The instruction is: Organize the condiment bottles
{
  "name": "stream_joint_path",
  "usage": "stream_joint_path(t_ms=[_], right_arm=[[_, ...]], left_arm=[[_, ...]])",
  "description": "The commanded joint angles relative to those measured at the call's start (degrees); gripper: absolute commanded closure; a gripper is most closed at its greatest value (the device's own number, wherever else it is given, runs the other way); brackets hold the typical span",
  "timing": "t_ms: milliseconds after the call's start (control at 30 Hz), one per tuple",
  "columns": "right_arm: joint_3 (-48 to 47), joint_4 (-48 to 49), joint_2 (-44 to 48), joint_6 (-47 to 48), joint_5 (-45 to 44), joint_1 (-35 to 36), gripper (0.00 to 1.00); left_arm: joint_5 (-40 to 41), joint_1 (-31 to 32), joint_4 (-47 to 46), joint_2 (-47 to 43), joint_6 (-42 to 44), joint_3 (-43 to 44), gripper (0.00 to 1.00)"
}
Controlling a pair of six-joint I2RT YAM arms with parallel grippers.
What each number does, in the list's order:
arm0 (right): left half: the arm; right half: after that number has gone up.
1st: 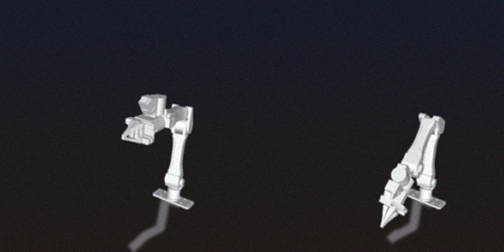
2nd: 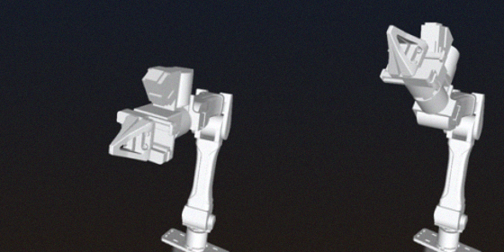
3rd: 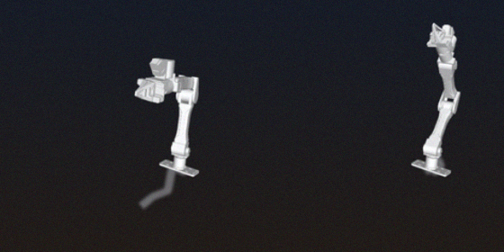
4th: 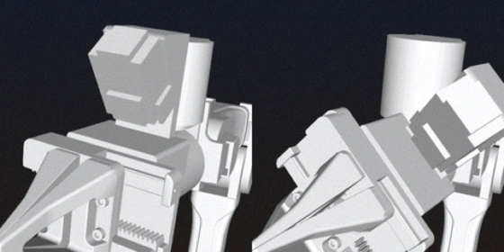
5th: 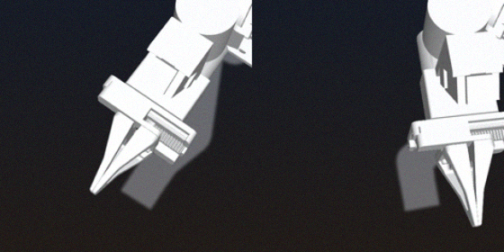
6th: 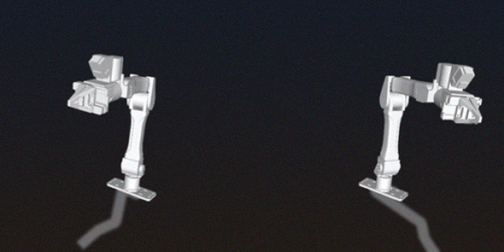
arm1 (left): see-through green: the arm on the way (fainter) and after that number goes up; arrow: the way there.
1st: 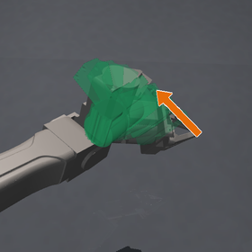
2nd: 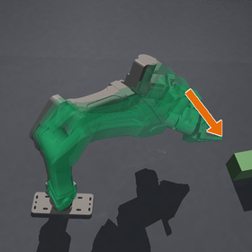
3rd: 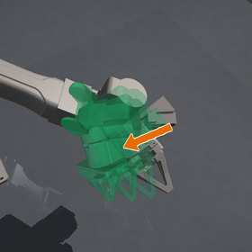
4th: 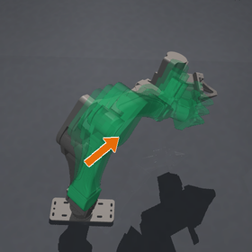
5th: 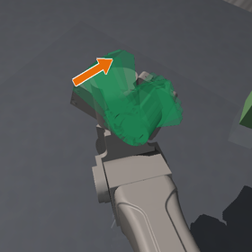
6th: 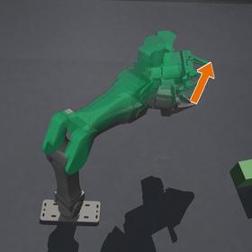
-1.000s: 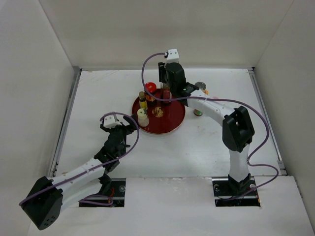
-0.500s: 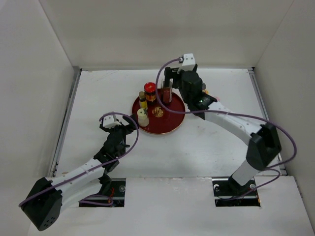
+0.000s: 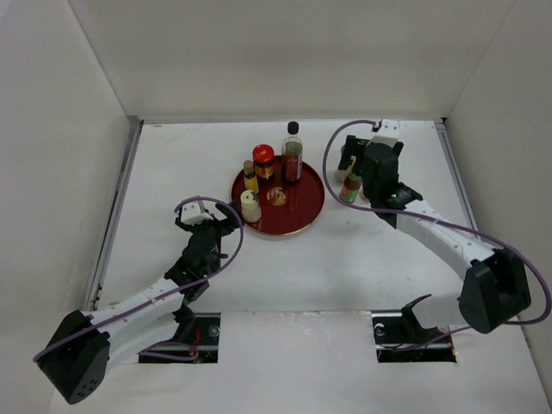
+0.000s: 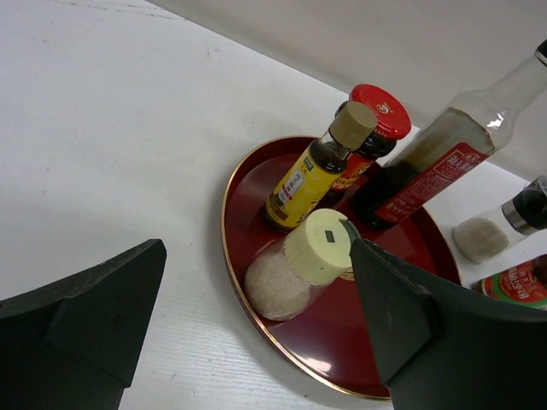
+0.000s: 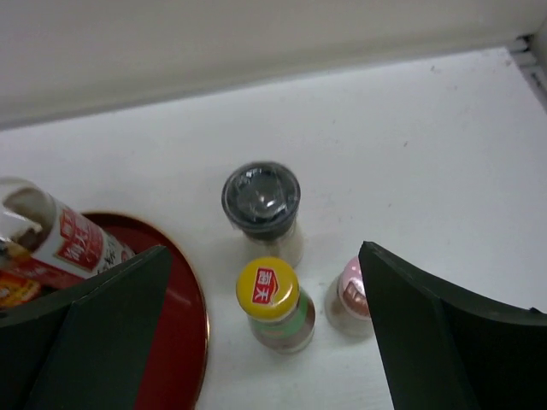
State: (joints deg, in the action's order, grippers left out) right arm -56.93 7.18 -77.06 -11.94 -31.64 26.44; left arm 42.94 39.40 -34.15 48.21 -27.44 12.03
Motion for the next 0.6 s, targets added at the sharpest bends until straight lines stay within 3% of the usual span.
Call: stream_joint_path(t_ms=[0, 200, 400, 567], right_arm=[[0.59, -1.47, -1.60, -2.64, 2.10, -1.08, 0.03], [-0.38, -0.77, -6.17, -3.78, 5.71, -2.31, 0.19], [-0.03, 0.99, -6.53, -4.40, 3.70, -2.31, 0.59], [1.73, 1.87, -0.04, -3.18, -1.23, 1.72, 0.66]], left_arm=[[-0.57, -0.50, -3.03, 0.13, -0.51, -0.17, 0.09], [-0.31, -0.33, -3.03, -0.22, -0.51, -0.34, 0.09], [-0.40, -0.33, -3.03, -0.13, -0.60, -0.34, 0.09], [-0.66, -0.24, -3.03, -0.31, -0.68, -0.34, 0.09]])
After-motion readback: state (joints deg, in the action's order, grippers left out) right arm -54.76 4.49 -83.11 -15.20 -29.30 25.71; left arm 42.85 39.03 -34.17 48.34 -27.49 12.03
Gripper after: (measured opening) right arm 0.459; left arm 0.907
